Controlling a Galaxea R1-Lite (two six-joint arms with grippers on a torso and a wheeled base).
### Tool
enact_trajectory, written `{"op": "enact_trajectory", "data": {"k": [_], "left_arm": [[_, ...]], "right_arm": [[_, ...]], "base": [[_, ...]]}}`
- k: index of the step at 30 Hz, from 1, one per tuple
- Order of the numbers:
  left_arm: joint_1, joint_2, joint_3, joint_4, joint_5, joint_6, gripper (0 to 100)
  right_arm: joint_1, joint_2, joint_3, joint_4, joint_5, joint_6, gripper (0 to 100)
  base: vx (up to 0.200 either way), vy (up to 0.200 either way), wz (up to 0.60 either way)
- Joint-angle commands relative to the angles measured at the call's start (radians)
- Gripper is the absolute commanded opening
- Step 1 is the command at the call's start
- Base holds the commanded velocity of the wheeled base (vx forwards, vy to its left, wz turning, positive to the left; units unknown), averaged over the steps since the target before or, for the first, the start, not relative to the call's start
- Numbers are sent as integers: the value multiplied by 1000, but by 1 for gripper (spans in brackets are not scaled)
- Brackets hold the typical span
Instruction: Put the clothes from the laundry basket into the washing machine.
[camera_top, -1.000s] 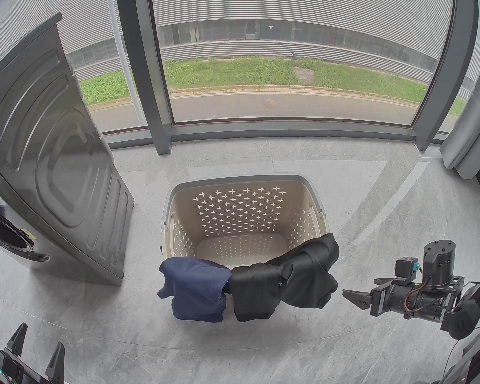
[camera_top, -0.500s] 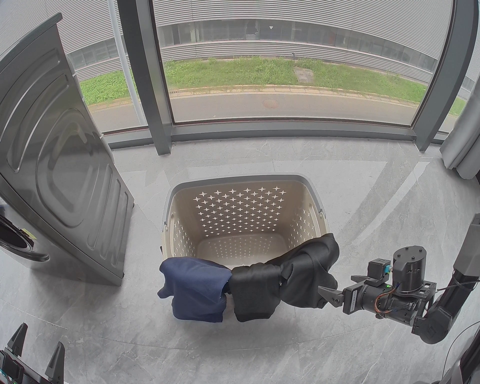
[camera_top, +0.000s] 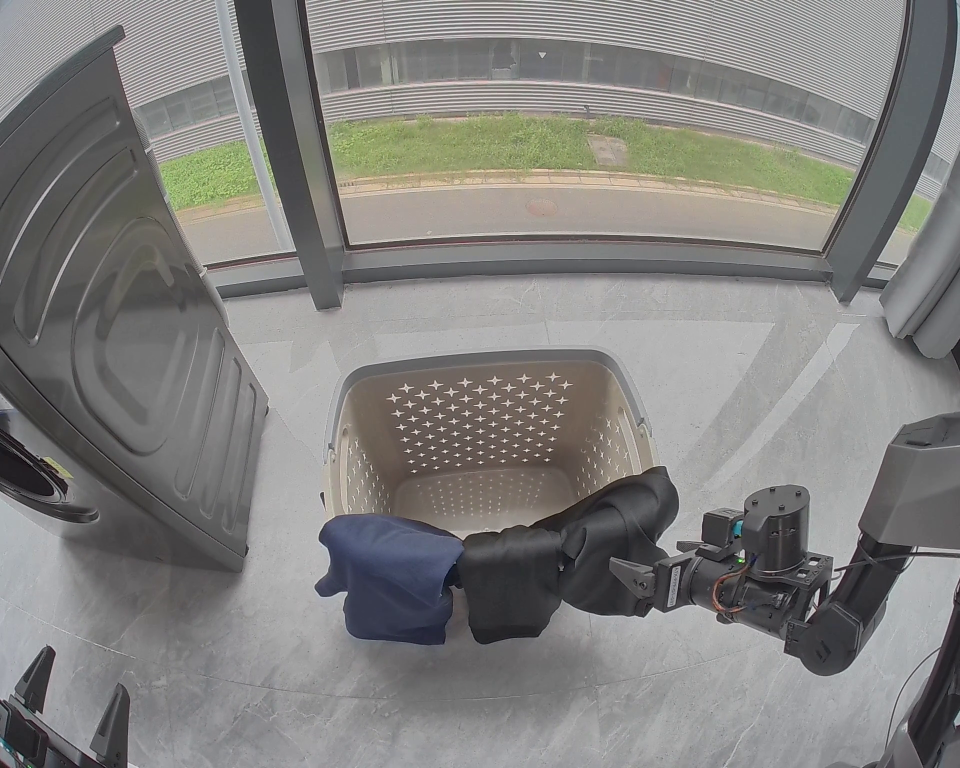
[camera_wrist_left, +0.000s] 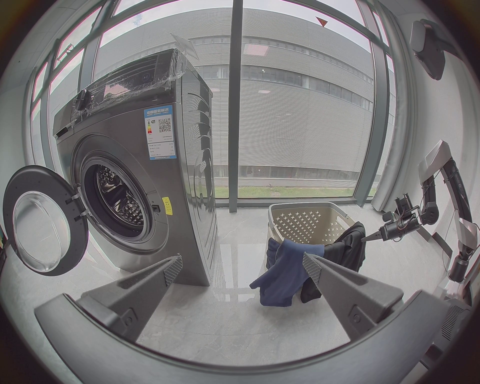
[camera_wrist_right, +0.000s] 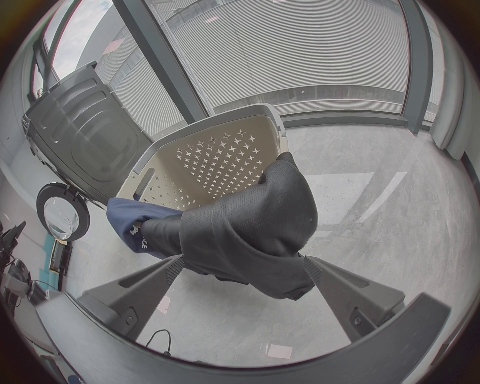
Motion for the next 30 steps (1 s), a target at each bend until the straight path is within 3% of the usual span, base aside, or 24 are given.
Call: {"op": "enact_trajectory", "data": {"k": [1,5,6,19,29,30], "left_arm": [[0,-8,16,0,0,0,100],[0,-8,16,0,0,0,100],[0,-8,16,0,0,0,100],[0,-8,16,0,0,0,100],[0,-8,16,0,0,0,100],[0,-8,16,0,0,0,100]], "right_arm": [[0,34,-44,-2,-4,6,100],[0,40,-68,-4,-4,10,100],[2,42,-73,-4,-6,15,0],[43,21,-56,-22,-6,65,0],[94,-217,33,7,-12,69,0],[104,-260,37,24,-29,69,0]], "base": [[0,0,0],[0,0,0],[0,0,0],[0,0,0],[0,0,0],[0,0,0]]}}
